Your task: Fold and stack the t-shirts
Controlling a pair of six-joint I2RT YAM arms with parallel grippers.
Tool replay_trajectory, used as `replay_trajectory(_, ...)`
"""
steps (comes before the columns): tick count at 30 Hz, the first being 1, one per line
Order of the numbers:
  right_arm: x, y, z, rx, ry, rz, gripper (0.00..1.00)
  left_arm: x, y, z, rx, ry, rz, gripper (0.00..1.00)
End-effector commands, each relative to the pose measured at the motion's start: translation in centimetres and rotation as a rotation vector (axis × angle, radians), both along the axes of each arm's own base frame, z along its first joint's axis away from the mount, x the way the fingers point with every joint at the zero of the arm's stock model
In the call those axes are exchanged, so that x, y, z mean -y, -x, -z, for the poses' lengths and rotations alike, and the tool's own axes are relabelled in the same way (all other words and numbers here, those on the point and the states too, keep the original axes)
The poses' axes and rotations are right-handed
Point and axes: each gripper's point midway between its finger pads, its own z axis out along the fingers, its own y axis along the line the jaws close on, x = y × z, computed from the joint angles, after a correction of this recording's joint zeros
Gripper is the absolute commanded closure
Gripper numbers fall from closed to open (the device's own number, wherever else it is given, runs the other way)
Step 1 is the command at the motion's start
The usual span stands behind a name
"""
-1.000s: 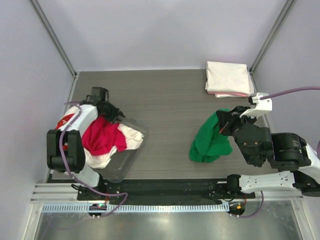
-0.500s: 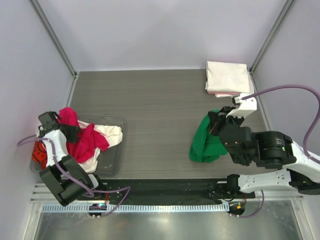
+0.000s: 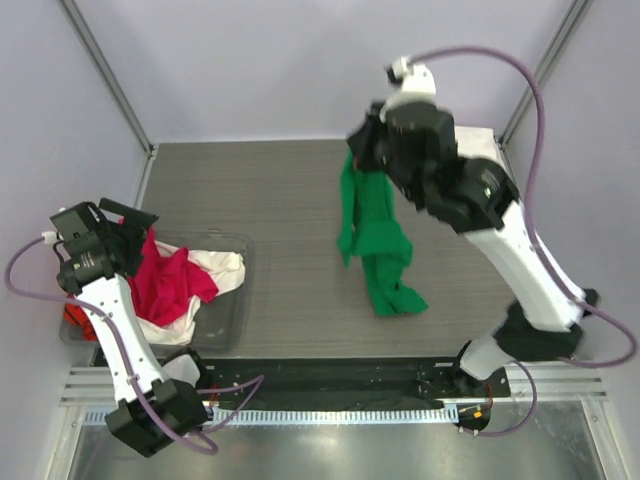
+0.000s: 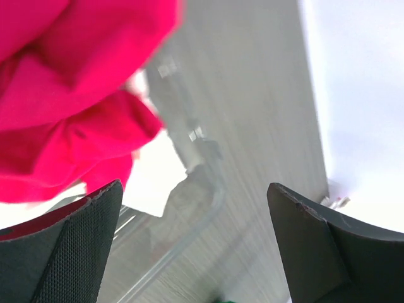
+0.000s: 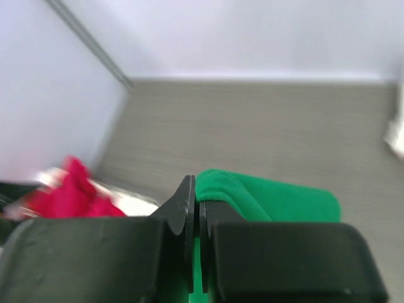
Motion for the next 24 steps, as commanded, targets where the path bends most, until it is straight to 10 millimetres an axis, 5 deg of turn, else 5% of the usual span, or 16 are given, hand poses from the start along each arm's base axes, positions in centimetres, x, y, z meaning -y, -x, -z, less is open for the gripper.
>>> replay_trajectory(1,-5.8,-0.2,-10.7,0.175,-0.177,-0.341,0.99,1.5,0.9,-3.0,0.048,-0.094,0.077,0.04)
replay_trajectory(4,-4.1,0.9,-16.4,0.276,-0.362,-0.408,0.99,2.2,0.8,-5.0,0.091,-0.149,0.13,0.06)
replay_trajectory(5,-1.9,3.0,-18.2,0.315,-0.401,-0.416,0.99,2.3,0.8,-5.9,0.104,-0.173,0.137,0.07)
replay_trajectory(6,-3.2,0.8,-12.9,0.199,-0.329,-0.384,0.99,2.4,0.8,-6.2,0.106,-0.185,0.141,0.07)
replay_trajectory(7,-2.4,0.7,-13.2,0.237,-0.36,-0.357,0.99,2.5,0.9,-6.2,0.1,-0.188,0.149,0.07)
replay_trajectory(8,0.9,2.9,-13.9,0.272,-0.389,-0.31,0.99,2.8,0.9,-6.5,0.108,-0.192,0.159,0.07)
replay_trajectory(9,1.5,0.5,-8.0,0.171,-0.313,-0.19,0.99,3.0,0.8,-6.5,0.112,-0.187,0.17,0.08)
replay_trajectory(11,5.4,-0.2,-4.0,0.123,-0.284,-0.032,0.99,3.4,0.7,-6.4,0.12,-0.181,0.188,0.09)
replay_trajectory(12,8.1,0.0,0.6,0.072,-0.24,0.079,0.96,3.7,0.6,-6.1,0.121,-0.172,0.2,0.09)
replay_trajectory(13,10.5,0.0,2.8,0.05,-0.223,0.159,0.71,3.8,0.5,-6.2,0.13,-0.171,0.205,0.09)
replay_trajectory(14,11.8,0.2,5.0,0.017,-0.224,0.212,0.19,4.0,0.4,-6.1,0.133,-0.168,0.21,0.1)
replay_trajectory(15,13.5,0.9,8.8,-0.035,-0.187,0.268,0.06,4.1,0.4,-5.9,0.132,-0.164,0.214,0.1)
replay_trajectory(17,16.2,1.2,13.0,-0.115,-0.146,0.376,0.0,4.5,0.3,-5.6,0.134,-0.157,0.229,0.11)
replay_trajectory(19,16.5,1.8,17.4,-0.224,-0.132,0.398,0.0,5.1,0.3,-5.1,0.141,-0.152,0.248,0.11)
replay_trajectory(21,15.5,2.0,18.7,-0.268,-0.144,0.363,0.0,5.7,0.3,-4.6,0.135,-0.145,0.269,0.12)
replay_trajectory(24,10.4,2.3,21.7,-0.388,-0.226,0.163,0.05,7.1,0.0,-3.5,0.118,-0.163,0.321,0.12)
